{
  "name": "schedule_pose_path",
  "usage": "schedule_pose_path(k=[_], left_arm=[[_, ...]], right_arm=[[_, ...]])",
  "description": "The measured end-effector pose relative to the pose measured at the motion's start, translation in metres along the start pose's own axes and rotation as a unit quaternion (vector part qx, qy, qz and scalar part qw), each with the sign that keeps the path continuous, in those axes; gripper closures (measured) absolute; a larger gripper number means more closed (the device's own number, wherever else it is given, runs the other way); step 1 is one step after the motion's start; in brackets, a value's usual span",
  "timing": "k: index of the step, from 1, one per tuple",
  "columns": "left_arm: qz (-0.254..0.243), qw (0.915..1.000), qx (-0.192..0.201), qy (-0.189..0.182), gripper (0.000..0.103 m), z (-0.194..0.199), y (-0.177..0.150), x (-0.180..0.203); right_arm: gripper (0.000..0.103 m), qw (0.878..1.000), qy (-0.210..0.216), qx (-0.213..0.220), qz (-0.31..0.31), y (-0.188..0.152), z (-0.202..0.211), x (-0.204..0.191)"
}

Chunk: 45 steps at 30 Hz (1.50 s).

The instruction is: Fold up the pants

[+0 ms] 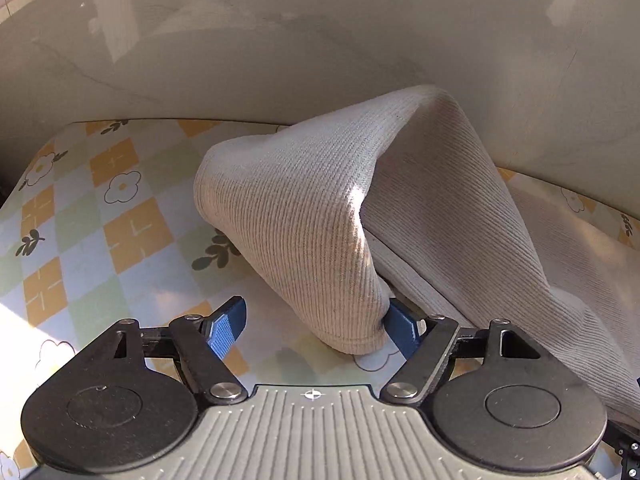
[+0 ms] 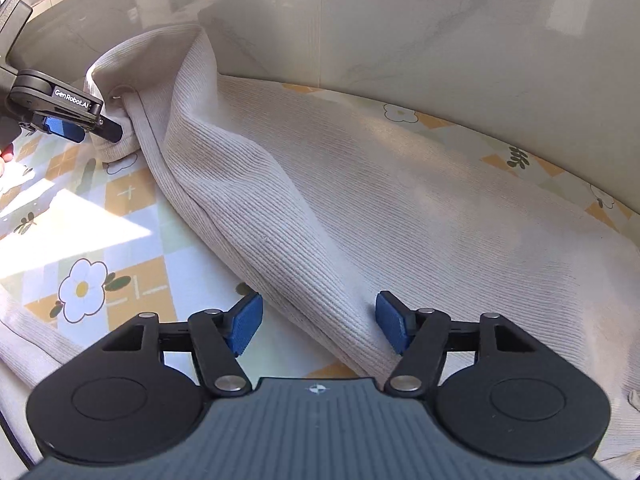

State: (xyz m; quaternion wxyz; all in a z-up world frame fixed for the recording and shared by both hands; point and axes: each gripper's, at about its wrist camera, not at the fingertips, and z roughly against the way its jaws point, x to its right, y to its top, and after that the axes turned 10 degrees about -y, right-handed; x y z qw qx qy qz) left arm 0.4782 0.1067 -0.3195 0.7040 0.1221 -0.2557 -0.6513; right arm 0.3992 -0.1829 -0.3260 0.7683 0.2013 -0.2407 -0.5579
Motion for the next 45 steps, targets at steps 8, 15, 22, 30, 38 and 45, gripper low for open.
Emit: schedule_pose_path(k=[8, 15, 22, 30, 38, 45], left_arm=[[0.008, 0.9985, 0.035, 0.041, 0.093, 0.034, 0.003, -0.026], [0.045, 0.9917, 0.088, 0.082, 0.094, 0.105, -0.004, -0.079], [0.132, 0.9824, 0.062, 0.116, 0.088, 0.118, -0.038, -0.126], [0.152, 0.969, 0.129, 0.146, 0.067, 0.135, -0.029, -0.124], [0.109, 0.9727, 0.188, 0.081, 0.057, 0.129, 0.009, -0.087], [0.057, 0.9866, 0.151, -0.026, 0.056, 0.101, 0.01, -0.012]], right_arm=[[0.088, 0.999, 0.014, 0.014, -0.049, -0.007, 0.01, 0.029], [0.09, 0.997, 0.05, 0.009, -0.063, -0.016, 0.035, 0.042], [0.081, 0.995, 0.087, -0.042, -0.031, -0.033, 0.042, 0.027], [0.076, 0.993, 0.093, -0.035, -0.07, -0.024, 0.072, 0.042], [0.076, 0.992, 0.016, -0.004, -0.128, -0.024, 0.112, 0.084], [0.076, 0.978, -0.067, 0.015, -0.196, -0.044, 0.136, 0.154]])
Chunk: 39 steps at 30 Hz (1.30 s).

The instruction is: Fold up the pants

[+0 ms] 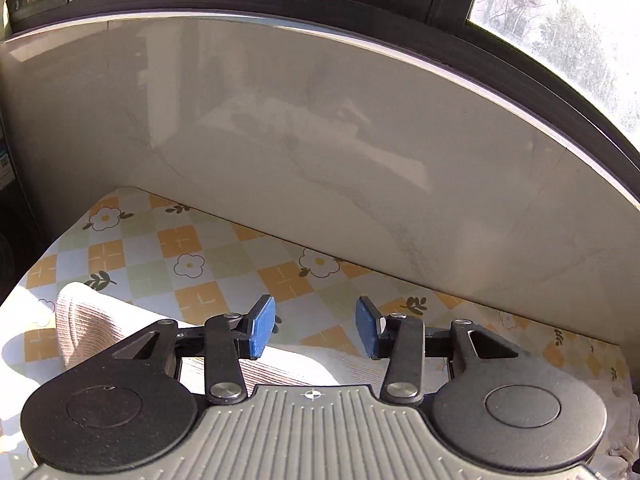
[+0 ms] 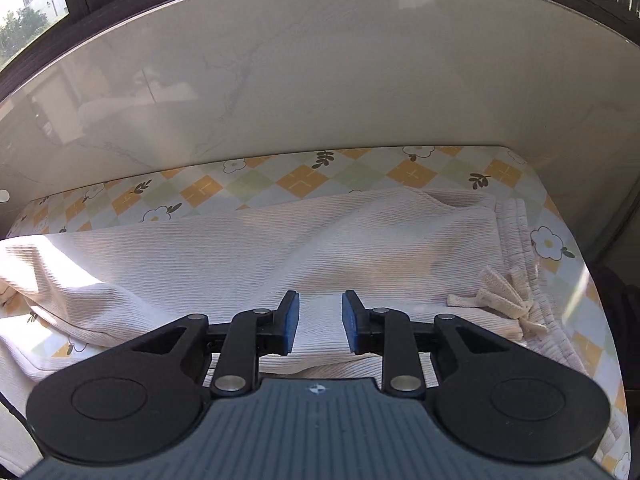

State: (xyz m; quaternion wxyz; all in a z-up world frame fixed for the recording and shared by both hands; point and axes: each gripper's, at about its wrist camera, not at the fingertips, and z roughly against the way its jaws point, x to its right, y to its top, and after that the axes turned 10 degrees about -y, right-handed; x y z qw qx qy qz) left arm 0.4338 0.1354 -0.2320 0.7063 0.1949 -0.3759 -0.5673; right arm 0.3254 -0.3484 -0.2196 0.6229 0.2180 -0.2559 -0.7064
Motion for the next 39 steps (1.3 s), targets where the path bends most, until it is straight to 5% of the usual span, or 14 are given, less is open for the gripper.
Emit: schedule_pose_path(k=[8, 17, 22, 29, 32, 34, 39], left_arm=[[0.004, 0.9972, -0.065, -0.037, 0.056, -0.035, -0.041, 0.051], [0.038, 0.994, -0.102, 0.014, 0.056, -0.067, -0.087, 0.083], [0.044, 0.9912, -0.113, 0.052, 0.055, -0.078, -0.099, 0.112], [0.049, 0.9842, -0.132, 0.108, 0.055, -0.097, -0.107, 0.12], [0.051, 0.9824, -0.133, 0.121, 0.055, -0.099, -0.109, 0.123], [0.05, 0.9819, -0.134, 0.124, 0.055, -0.101, -0.11, 0.125], [0.042, 0.9802, -0.137, 0.136, 0.052, -0.111, -0.114, 0.134]], right_arm=[[0.076, 0.999, -0.043, 0.018, -0.016, 0.018, -0.022, 0.063], [0.076, 0.999, -0.031, 0.023, 0.006, 0.052, -0.116, 0.095], [0.047, 0.999, -0.016, 0.022, 0.04, 0.069, -0.164, 0.101], [0.039, 0.995, 0.035, -0.013, 0.091, 0.077, -0.21, 0.097], [0.05, 0.993, 0.052, -0.008, 0.101, 0.077, -0.21, 0.098], [0.085, 0.99, 0.075, -0.009, 0.119, 0.079, -0.207, 0.096], [0.093, 0.988, 0.077, -0.012, 0.13, 0.082, -0.207, 0.09]])
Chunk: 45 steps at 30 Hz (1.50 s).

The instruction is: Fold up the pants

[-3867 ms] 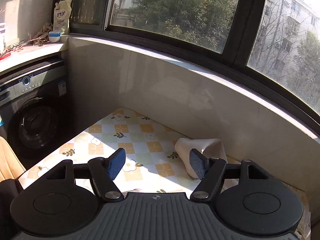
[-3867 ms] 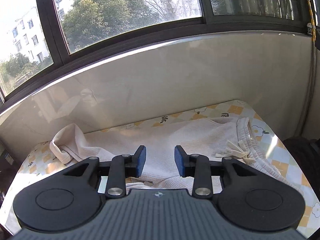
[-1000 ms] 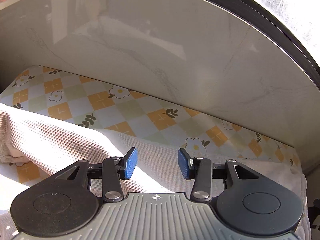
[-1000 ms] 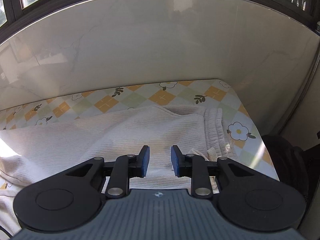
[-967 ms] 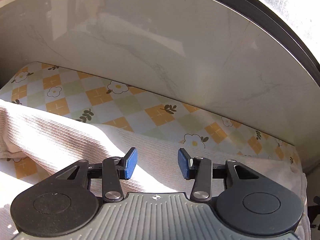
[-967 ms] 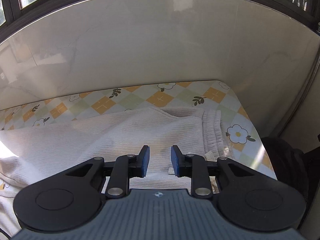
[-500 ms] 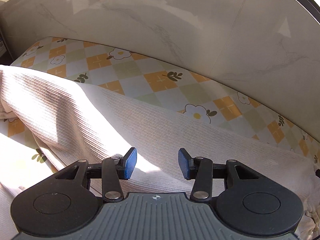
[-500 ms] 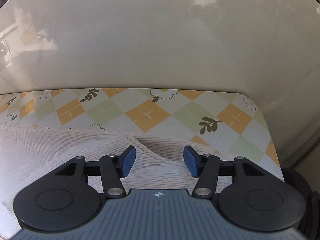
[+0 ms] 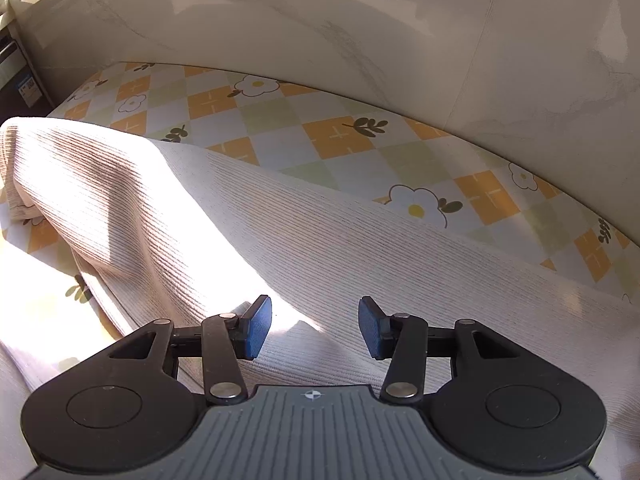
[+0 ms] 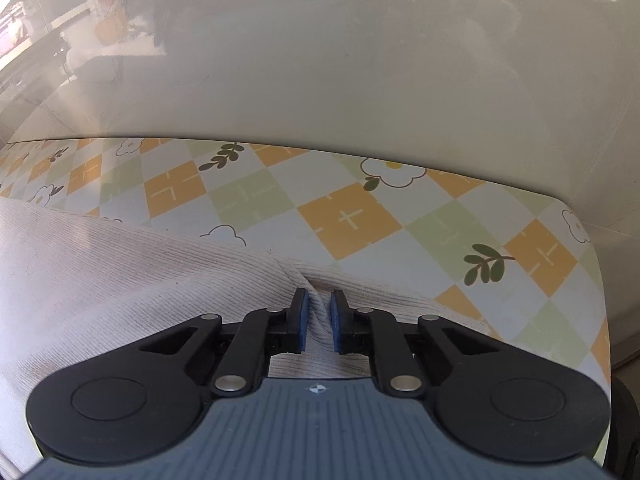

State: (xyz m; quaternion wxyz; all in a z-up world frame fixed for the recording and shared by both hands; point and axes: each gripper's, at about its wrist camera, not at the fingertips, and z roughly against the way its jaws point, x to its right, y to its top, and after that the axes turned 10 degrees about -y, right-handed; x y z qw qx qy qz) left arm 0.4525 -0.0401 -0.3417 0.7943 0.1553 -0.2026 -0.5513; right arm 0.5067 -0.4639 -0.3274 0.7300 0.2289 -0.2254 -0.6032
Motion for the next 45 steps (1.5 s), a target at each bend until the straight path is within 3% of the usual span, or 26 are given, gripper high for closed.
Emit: schedule_pose_path(k=[7, 13, 19, 22, 25, 27, 33, 39, 45], left_arm=[[-0.005, 1.0, -0.001, -0.003, 0.051, -0.002, 0.001, 0.014], [0.007, 0.9995, 0.015, -0.027, 0.047, 0.006, 0.004, 0.02], [0.054, 0.9973, 0.031, -0.037, 0.043, 0.016, 0.001, -0.002], [0.074, 0.9961, 0.031, -0.038, 0.042, 0.021, -0.004, -0.017], [0.091, 0.9948, 0.031, -0.036, 0.042, 0.024, -0.008, -0.033], [0.108, 0.9931, 0.031, -0.034, 0.042, 0.026, -0.008, -0.048], [0.142, 0.9879, 0.057, -0.022, 0.042, 0.043, 0.013, -0.099], [0.118, 0.9881, 0.099, 0.0, 0.042, 0.061, 0.061, -0.148], [0.104, 0.9888, 0.105, 0.022, 0.042, 0.06, 0.1, -0.207]], right_arm=[[0.095, 0.999, -0.028, 0.021, -0.026, 0.0, -0.007, 0.02], [0.095, 0.996, -0.06, 0.021, -0.058, 0.004, -0.013, 0.05], [0.092, 0.993, -0.083, 0.012, -0.081, 0.01, -0.011, 0.046], [0.087, 0.993, -0.06, 0.023, -0.101, 0.01, 0.007, 0.038], [0.086, 0.993, -0.042, 0.033, -0.105, 0.013, 0.022, 0.023], [0.086, 0.994, -0.005, 0.034, -0.108, 0.015, 0.027, 0.012], [0.086, 0.996, 0.042, 0.023, -0.078, 0.022, 0.037, -0.054], [0.085, 0.997, 0.056, -0.007, -0.048, 0.022, 0.028, -0.131], [0.081, 0.997, 0.053, -0.027, -0.041, 0.027, 0.02, -0.201]])
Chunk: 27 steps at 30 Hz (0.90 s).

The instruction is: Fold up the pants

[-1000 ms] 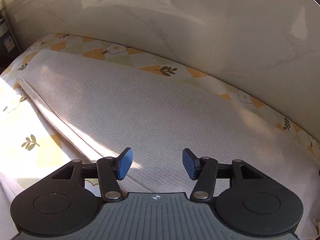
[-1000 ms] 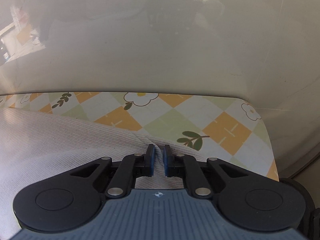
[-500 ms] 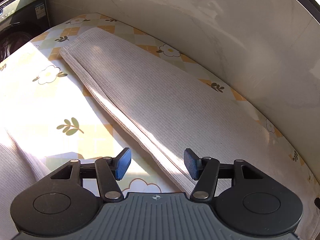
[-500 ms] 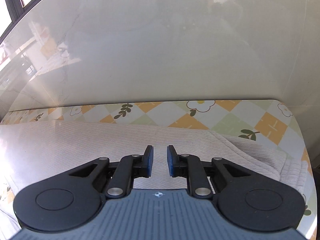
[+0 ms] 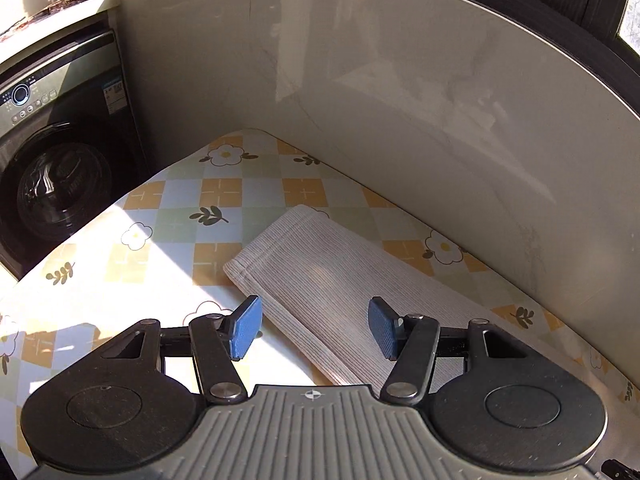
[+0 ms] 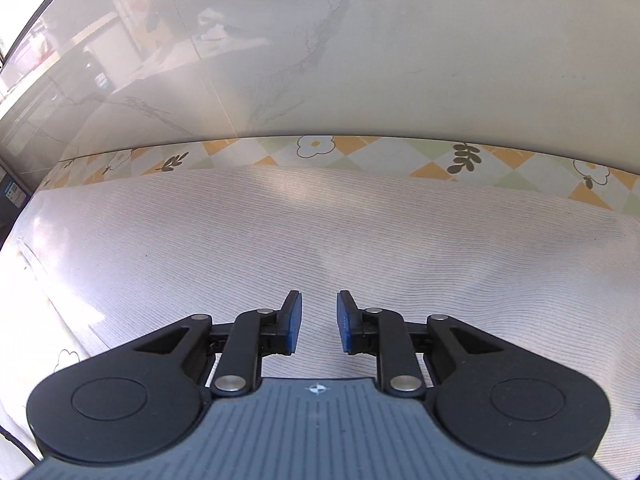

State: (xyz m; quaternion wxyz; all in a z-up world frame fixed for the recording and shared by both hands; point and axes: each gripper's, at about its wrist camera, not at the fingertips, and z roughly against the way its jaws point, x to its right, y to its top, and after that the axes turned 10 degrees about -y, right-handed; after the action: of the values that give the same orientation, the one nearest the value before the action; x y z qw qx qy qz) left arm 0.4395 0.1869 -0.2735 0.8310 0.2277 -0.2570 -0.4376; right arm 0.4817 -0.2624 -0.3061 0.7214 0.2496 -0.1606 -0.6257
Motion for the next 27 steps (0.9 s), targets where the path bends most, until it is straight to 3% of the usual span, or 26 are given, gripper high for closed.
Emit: schedule_pose_path(k=[7, 12, 18, 23, 25, 27], left_arm=[[0.009, 0.9999, -0.01, 0.007, 0.041, -0.037, 0.044, -0.058], [0.018, 0.9994, -0.025, -0.013, 0.038, -0.076, 0.075, -0.085], [0.053, 0.9933, -0.071, -0.074, 0.033, -0.134, 0.097, -0.094], [0.063, 0.9898, -0.096, -0.085, 0.034, -0.163, 0.097, -0.085], [0.067, 0.9873, -0.109, -0.094, 0.037, -0.165, 0.094, -0.083], [0.057, 0.9839, -0.122, -0.118, 0.053, -0.163, 0.09, -0.077]], right_arm=[[0.077, 1.0, -0.027, -0.002, -0.003, 0.006, -0.022, -0.068], [0.077, 0.999, -0.052, -0.011, -0.004, 0.002, -0.028, -0.094], [0.077, 0.997, -0.075, -0.014, -0.009, -0.003, -0.028, -0.105], [0.077, 0.996, -0.077, -0.025, -0.024, -0.004, -0.026, -0.106], [0.077, 0.996, -0.078, -0.026, -0.023, -0.004, -0.025, -0.105], [0.077, 0.996, -0.076, -0.025, -0.026, -0.005, -0.025, -0.104]])
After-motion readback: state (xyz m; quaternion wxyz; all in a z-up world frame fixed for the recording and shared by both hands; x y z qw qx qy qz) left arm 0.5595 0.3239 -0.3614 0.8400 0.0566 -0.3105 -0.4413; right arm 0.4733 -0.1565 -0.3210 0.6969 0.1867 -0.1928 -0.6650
